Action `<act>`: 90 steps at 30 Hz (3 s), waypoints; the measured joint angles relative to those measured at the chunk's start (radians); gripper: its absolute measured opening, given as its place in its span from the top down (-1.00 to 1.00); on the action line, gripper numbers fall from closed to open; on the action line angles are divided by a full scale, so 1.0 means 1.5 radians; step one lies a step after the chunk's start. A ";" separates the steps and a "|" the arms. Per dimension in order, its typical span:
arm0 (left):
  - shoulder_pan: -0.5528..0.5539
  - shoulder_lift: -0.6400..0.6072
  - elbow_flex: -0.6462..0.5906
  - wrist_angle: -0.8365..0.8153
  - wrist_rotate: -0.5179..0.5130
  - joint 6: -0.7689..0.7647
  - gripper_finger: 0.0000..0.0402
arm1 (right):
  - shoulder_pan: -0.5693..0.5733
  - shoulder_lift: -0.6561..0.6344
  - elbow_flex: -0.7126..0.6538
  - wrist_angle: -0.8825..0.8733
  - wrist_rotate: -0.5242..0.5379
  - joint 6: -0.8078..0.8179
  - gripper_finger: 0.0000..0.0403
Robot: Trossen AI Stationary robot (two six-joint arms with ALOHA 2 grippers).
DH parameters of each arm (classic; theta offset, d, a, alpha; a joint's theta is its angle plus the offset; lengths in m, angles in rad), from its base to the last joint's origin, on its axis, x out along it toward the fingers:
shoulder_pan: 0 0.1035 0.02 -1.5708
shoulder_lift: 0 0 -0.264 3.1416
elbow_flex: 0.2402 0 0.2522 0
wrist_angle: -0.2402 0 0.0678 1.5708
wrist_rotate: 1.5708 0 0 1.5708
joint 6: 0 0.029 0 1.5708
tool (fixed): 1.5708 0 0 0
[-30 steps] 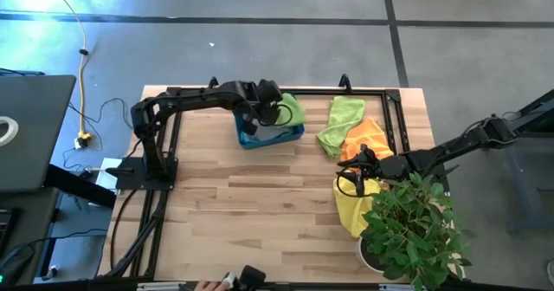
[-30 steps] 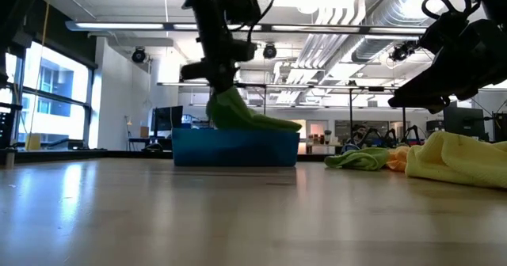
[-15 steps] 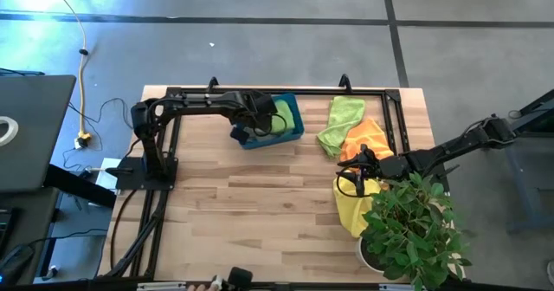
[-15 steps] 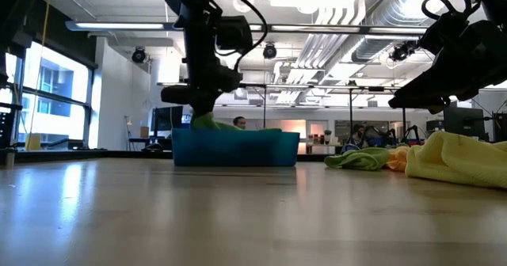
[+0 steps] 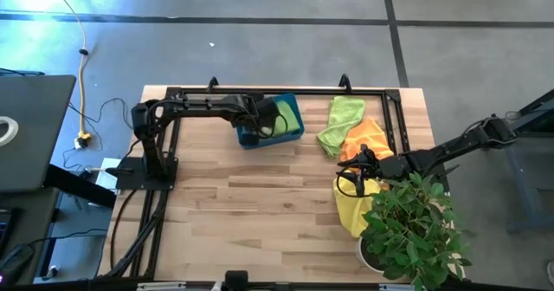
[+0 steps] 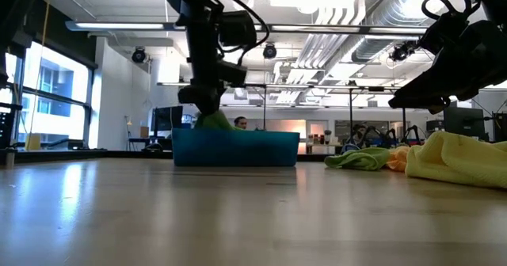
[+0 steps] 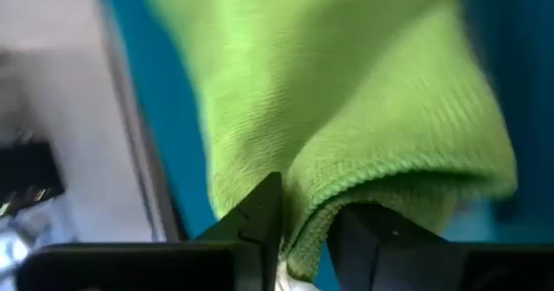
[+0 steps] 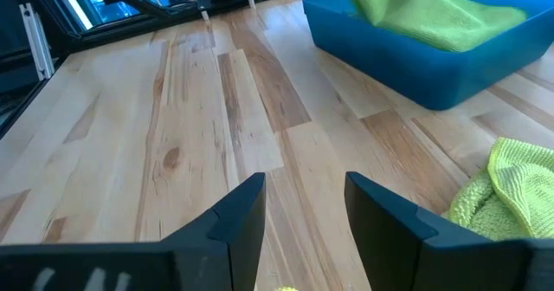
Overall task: Fold microfiber towels
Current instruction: Stack the folded green microfiber cloth on the gray microfiber cloth in the blue bin, then fold the green microfiber cloth
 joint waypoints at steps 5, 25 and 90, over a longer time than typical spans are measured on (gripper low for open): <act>-0.020 0.000 0.000 0.011 -0.046 -0.097 0.46 | 0.000 0.000 0.000 0.000 0.000 0.000 0.25; -0.107 0.001 0.006 -0.089 -0.262 -0.291 0.31 | 0.000 0.000 0.000 0.000 0.000 0.000 0.25; -0.494 0.008 0.079 0.379 -0.064 -0.602 0.32 | -0.039 0.067 0.069 0.039 0.119 0.051 0.25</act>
